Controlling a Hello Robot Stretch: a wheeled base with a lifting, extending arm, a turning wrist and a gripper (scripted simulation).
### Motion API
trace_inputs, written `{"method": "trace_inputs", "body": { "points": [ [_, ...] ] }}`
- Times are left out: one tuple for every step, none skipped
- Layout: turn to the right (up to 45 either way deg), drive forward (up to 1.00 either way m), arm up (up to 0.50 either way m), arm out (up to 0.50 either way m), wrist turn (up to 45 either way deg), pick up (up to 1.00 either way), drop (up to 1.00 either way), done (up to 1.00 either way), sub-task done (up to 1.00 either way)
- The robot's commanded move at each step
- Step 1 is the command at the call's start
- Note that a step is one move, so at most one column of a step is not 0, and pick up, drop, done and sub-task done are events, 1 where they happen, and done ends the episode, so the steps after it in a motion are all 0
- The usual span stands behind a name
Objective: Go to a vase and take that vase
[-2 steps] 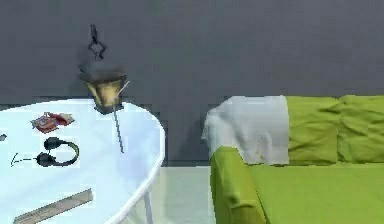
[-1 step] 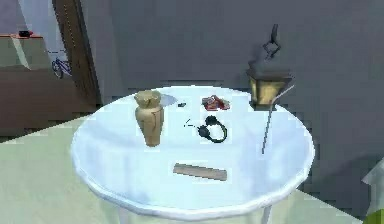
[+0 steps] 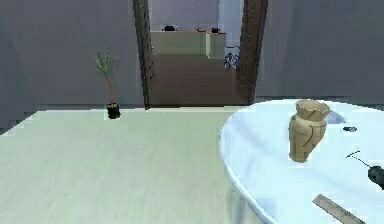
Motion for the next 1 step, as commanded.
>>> {"method": "trace_inputs", "body": {
  "points": [
    [-45.0, 0.0, 0.0, 0.0, 0.0, 0.0, 0.0, 0.0, 0.0]
  ]
}}
